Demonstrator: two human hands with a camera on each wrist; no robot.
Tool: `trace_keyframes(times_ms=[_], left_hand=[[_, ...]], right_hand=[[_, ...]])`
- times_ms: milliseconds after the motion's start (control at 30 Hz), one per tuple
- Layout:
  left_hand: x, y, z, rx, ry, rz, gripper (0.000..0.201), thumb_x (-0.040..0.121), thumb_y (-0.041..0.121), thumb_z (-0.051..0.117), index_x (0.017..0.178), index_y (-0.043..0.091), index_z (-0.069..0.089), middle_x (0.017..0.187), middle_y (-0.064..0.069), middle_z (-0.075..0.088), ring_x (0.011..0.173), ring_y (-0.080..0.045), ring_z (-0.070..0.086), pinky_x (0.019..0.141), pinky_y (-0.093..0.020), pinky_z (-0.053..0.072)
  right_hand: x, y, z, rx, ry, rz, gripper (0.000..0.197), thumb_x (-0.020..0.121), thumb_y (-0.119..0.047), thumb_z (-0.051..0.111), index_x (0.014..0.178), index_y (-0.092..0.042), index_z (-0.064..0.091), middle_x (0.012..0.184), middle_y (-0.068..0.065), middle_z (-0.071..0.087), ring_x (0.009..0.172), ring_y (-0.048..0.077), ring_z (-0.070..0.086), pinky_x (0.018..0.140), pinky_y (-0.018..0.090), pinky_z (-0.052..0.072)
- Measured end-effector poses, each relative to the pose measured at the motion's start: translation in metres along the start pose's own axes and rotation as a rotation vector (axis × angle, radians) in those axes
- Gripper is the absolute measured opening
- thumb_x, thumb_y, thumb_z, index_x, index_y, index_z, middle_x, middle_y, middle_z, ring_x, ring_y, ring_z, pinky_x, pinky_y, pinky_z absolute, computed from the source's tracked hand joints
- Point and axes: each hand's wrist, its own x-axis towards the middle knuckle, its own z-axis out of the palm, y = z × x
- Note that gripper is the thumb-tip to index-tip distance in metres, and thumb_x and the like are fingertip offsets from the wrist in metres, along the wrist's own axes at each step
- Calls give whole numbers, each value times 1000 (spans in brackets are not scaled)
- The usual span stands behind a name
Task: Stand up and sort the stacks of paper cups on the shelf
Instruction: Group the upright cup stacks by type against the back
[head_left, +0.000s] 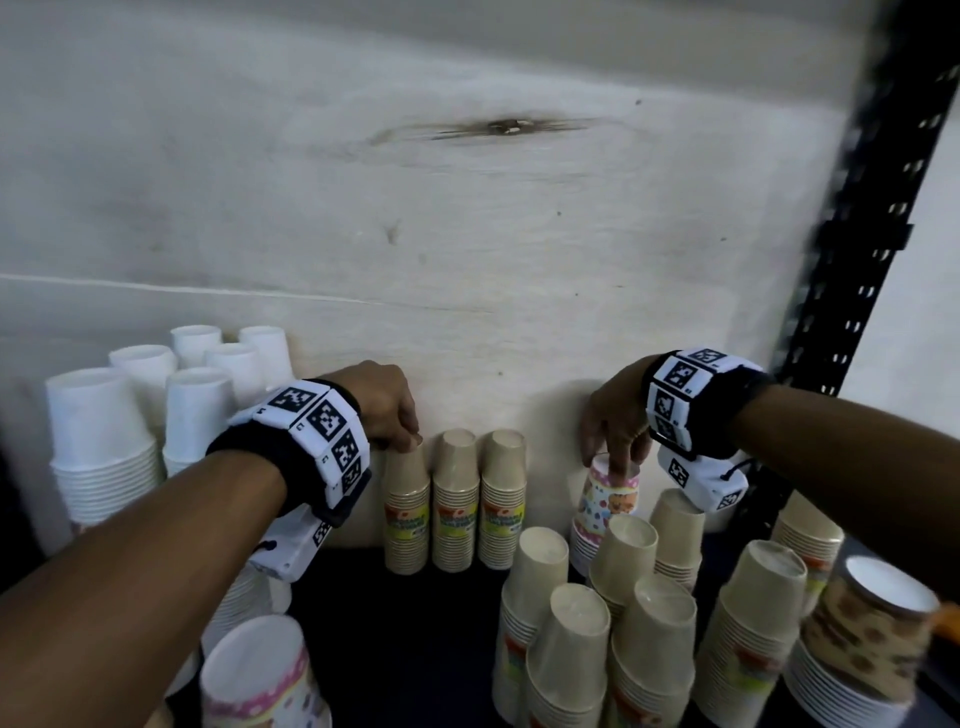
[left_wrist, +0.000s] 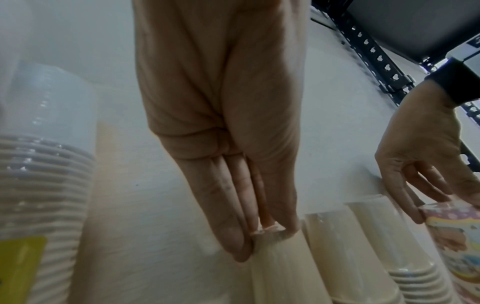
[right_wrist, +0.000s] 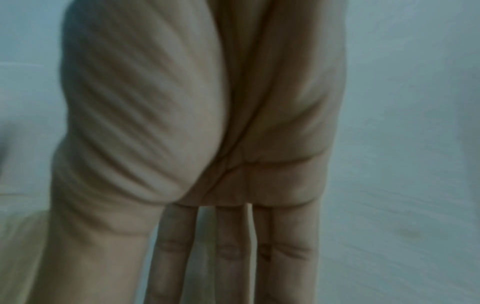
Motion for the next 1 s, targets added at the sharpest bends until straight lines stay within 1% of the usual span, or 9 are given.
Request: trace_keyframes(times_ms=[100, 200, 300, 367, 467, 633, 800, 900, 1000], left_hand=[[1, 1, 1, 0, -2, -10, 27, 84, 31, 74, 109, 20, 75, 99, 5, 74, 90, -12, 69, 88, -30, 56], [0, 2, 3, -1, 12, -7, 26, 86, 28, 72, 109, 17, 74, 91, 3, 74, 81, -12, 69, 77, -25, 57], [-7, 5, 4, 28, 18, -5, 27, 90, 31, 66, 112, 16, 73, 85, 6, 70, 70, -10, 63, 64, -19, 51], [-13, 6, 4, 66, 42, -8, 33, 92, 36, 62, 117, 16, 70, 107, 1, 71, 87, -14, 64, 75, -23, 49], [-26, 14, 1, 88, 83, 12, 46, 91, 47, 60, 128, 19, 61, 129, 1, 62, 113, -16, 58, 91, -25, 44], [-64, 48, 3, -153, -20, 195, 46, 83, 55, 66, 119, 27, 67, 111, 8, 69, 87, -10, 68, 74, -22, 57], [-88, 75, 12, -252, -210, 314, 53, 74, 61, 72, 121, 38, 64, 108, 21, 69, 92, -6, 69, 83, -24, 55], [-94, 83, 17, -213, -278, 343, 54, 72, 54, 77, 122, 38, 63, 110, 21, 69, 96, -9, 69, 85, -25, 55], [-96, 89, 24, -191, -262, 346, 51, 74, 47, 79, 122, 36, 64, 111, 17, 67, 95, -8, 68, 82, -23, 54]], right_hand=[[-5, 4, -2, 3, 51, -4, 45, 88, -7, 69, 131, -13, 58, 111, -8, 62, 92, 13, 63, 65, 13, 55], [-14, 16, -9, 89, 73, 18, 46, 84, -13, 76, 127, -23, 63, 87, -6, 71, 79, 15, 71, 83, 31, 59], [-33, 20, -13, 142, 158, 21, 40, 83, -24, 78, 120, -24, 66, 102, 7, 72, 84, 23, 72, 75, 32, 60], [-47, 21, -13, 158, 200, 2, 38, 86, -29, 74, 121, -19, 65, 105, 9, 70, 84, 23, 70, 67, 28, 59], [-69, 23, -8, 158, 241, -51, 34, 88, -34, 70, 119, -21, 65, 104, 3, 71, 86, 20, 69, 78, 32, 60], [-104, 15, 17, 141, 231, -177, 36, 85, -44, 71, 118, -32, 65, 103, -5, 73, 93, 14, 69, 73, 26, 56], [-117, 2, 42, 57, 207, -248, 45, 75, -58, 73, 116, -42, 64, 99, -18, 74, 101, 7, 66, 96, 32, 50], [-119, -4, 54, 10, 221, -241, 49, 72, -54, 78, 117, -41, 65, 101, -18, 73, 93, 0, 63, 88, 25, 47], [-117, -7, 60, -20, 239, -241, 50, 72, -45, 81, 119, -39, 65, 104, -16, 71, 96, 4, 64, 84, 25, 48]])
